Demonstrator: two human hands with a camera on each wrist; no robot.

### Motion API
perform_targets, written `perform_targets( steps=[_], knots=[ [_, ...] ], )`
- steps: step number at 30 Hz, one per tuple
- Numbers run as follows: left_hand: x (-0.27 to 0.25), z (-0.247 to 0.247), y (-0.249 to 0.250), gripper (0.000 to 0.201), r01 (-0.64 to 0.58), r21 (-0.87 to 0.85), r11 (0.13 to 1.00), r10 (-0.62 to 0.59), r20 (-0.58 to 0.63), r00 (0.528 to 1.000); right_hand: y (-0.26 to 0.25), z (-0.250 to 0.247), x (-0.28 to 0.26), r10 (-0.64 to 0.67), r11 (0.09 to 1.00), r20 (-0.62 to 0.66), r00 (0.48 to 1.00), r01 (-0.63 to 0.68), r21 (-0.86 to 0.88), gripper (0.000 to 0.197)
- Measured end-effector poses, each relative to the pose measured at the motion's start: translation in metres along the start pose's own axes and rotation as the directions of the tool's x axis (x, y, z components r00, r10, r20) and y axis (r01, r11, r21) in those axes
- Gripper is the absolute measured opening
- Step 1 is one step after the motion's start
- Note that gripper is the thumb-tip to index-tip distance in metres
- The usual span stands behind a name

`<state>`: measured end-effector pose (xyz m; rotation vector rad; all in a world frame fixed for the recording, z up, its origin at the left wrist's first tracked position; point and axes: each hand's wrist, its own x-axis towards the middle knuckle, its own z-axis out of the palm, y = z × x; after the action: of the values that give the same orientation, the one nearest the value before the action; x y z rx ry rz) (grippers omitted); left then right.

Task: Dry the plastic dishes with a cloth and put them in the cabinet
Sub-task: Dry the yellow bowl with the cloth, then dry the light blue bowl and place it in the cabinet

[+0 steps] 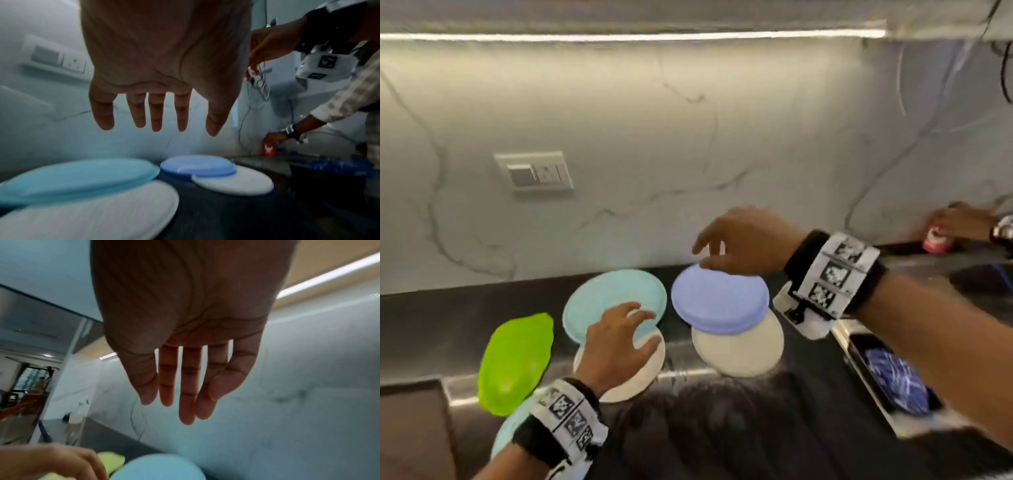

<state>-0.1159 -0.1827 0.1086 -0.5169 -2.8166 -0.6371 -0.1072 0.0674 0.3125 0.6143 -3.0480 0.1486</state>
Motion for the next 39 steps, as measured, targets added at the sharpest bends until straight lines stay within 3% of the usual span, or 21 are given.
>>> perform_targets(
  steps=[3, 5, 11, 15, 17, 21, 24, 26, 31, 36, 39],
  knots=[
    [-0.044, 0.047, -0.027, 0.085, 0.160, 0.152, 0.975, -0.195, 0.255, 0.947, 0.014, 0.090, -0.021, 0.074, 0.996, 0.138, 0.988, -0.079, 0.029, 0.025],
    [-0.065, 0.059, -0.044, 0.090, 0.242, 0.259, 0.935, -0.320, 0.320, 0.892, 0.016, 0.141, -0.036, 0.103, 0.991, 0.209, 0.973, -0.119, 0.068, 0.026],
    [-0.095, 0.047, -0.078, 0.091, 0.376, 0.369, 0.850, -0.455, 0.154, 0.877, 0.004, 0.224, -0.074, 0.129, 0.962, 0.349, 0.928, -0.202, 0.183, 0.027],
    [-0.107, 0.029, -0.098, 0.119, 0.561, 0.408, 0.720, -0.676, 0.234, 0.698, 0.008, 0.240, -0.095, 0.148, 0.944, 0.340, 0.929, -0.235, 0.230, 0.027],
    [-0.115, 0.027, -0.105, 0.128, 0.603, 0.380, 0.702, -0.706, 0.254, 0.661, 0.014, 0.241, -0.103, 0.164, 0.940, 0.334, 0.928, -0.250, 0.232, 0.027],
    [-0.130, 0.028, -0.103, 0.127, 0.585, 0.357, 0.728, -0.675, 0.228, 0.701, 0.033, 0.237, -0.122, 0.227, 0.929, 0.309, 0.924, -0.301, 0.217, 0.027],
    [-0.136, 0.037, -0.091, 0.129, 0.490, 0.298, 0.819, -0.562, 0.242, 0.791, 0.052, 0.230, -0.136, 0.305, 0.911, 0.260, 0.916, -0.360, 0.201, 0.024],
    [-0.138, 0.050, -0.069, 0.128, 0.412, 0.292, 0.863, -0.490, 0.291, 0.822, 0.068, 0.225, -0.148, 0.374, 0.884, 0.223, 0.900, -0.419, 0.208, 0.023],
    [-0.118, 0.069, -0.003, 0.114, 0.384, 0.272, 0.882, -0.464, 0.370, 0.805, 0.113, 0.211, -0.174, 0.492, 0.838, 0.150, 0.858, -0.513, 0.185, 0.019],
    [-0.096, 0.096, 0.055, 0.109, 0.302, 0.231, 0.925, -0.375, 0.429, 0.822, 0.174, 0.207, -0.201, 0.715, 0.685, 0.018, 0.699, -0.705, 0.184, 0.024],
    [-0.088, 0.116, 0.095, 0.108, 0.211, 0.228, 0.950, -0.295, 0.445, 0.845, 0.213, 0.206, -0.218, 0.798, 0.595, 0.010, 0.602, -0.791, 0.142, 0.031]
  ],
)
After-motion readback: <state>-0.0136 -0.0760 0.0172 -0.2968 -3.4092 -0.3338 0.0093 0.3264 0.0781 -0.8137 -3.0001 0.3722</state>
